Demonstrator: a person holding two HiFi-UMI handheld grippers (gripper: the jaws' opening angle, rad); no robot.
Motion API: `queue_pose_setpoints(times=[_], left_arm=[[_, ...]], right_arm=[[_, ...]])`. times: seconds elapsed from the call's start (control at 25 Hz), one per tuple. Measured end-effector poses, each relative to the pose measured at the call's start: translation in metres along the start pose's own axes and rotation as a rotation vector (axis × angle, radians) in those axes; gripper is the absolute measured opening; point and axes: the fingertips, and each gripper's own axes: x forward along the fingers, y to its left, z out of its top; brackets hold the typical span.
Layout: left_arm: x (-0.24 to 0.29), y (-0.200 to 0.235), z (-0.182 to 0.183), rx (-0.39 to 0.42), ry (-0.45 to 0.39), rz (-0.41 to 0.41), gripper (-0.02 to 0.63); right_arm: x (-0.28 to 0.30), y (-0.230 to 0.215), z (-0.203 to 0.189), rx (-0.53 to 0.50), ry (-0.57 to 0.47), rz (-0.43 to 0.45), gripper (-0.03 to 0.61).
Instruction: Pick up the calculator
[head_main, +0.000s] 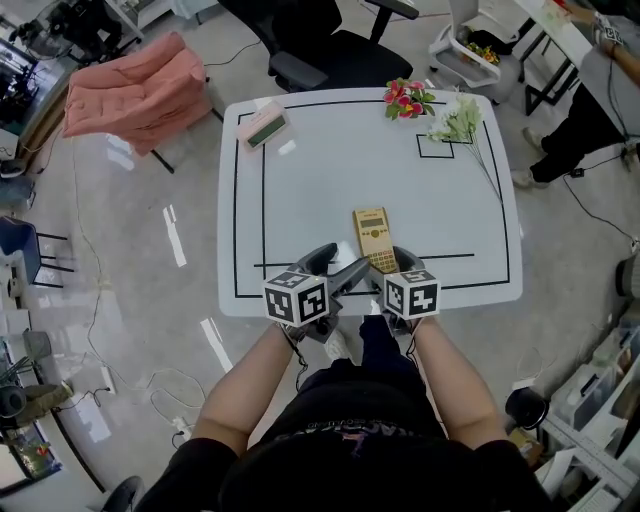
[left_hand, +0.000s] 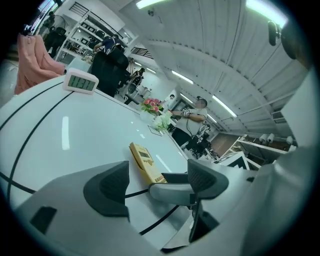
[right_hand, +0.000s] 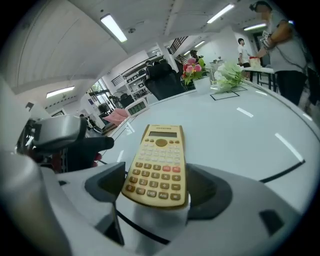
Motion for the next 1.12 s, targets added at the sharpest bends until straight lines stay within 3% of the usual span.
queue_pose_setpoints(times=[0.2,0.48,0.92,1.12], left_arm=[[0.028,0.013,-0.003,-0.079,0.034,0.017,0.357],[0.059,0.019,-0.012,-0.134,0.103,0.028,0.330],[0.083,0.015,-0.020,-0.197,0.162,-0.013,0.191],[0.086,0.015,-0.021,-0.229,0.159,-0.011,0.157]], right_arm=[[-0.004,-0.001,0.004,0.077,-0.018,0.090,0.379],[-0.005,-0.003,0.007,0.107,-0.011,0.132,0.379],[-0.005,-0.002,0.006,0.102,0.000,0.160,0.379],[-0.005,-0.001,0.006,0.093,0.004,0.169,0.379]])
